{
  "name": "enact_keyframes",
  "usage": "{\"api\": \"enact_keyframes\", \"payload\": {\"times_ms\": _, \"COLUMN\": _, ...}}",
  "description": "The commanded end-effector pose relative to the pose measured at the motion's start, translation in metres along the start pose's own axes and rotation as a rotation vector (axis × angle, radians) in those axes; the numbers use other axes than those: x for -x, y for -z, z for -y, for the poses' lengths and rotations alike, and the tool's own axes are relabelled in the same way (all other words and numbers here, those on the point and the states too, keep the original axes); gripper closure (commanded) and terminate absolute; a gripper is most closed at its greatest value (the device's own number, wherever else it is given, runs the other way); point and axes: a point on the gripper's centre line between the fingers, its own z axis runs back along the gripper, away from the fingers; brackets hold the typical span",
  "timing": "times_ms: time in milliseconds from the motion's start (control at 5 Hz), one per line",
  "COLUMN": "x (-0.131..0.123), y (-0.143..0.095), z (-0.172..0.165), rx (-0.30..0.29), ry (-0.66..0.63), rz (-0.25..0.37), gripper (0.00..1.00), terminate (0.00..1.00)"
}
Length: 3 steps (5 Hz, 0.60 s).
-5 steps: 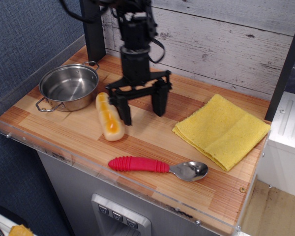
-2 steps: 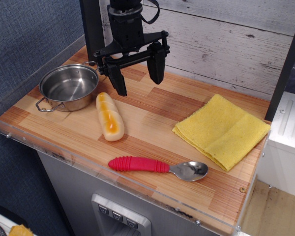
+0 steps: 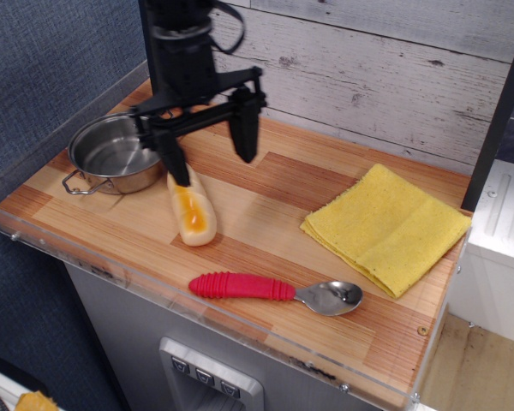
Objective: Put the bread on the left side of the napkin
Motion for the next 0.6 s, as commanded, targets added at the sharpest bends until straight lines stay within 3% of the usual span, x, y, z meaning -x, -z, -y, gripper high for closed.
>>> {"api": "enact_keyframes", "payload": {"times_ms": 0, "x": 0.011, "y": -0.007, "z": -0.021, "rx": 0.024, "ry": -0.022, "rz": 0.010, "gripper": 0.00, "terminate": 0.00}}
{"api": "enact_keyframes", "payload": {"times_ms": 400, "x": -0.013, "y": 0.029, "z": -0.018, "rx": 0.008, "ry": -0.004, "rz": -0.100, "gripper": 0.00, "terminate": 0.00}}
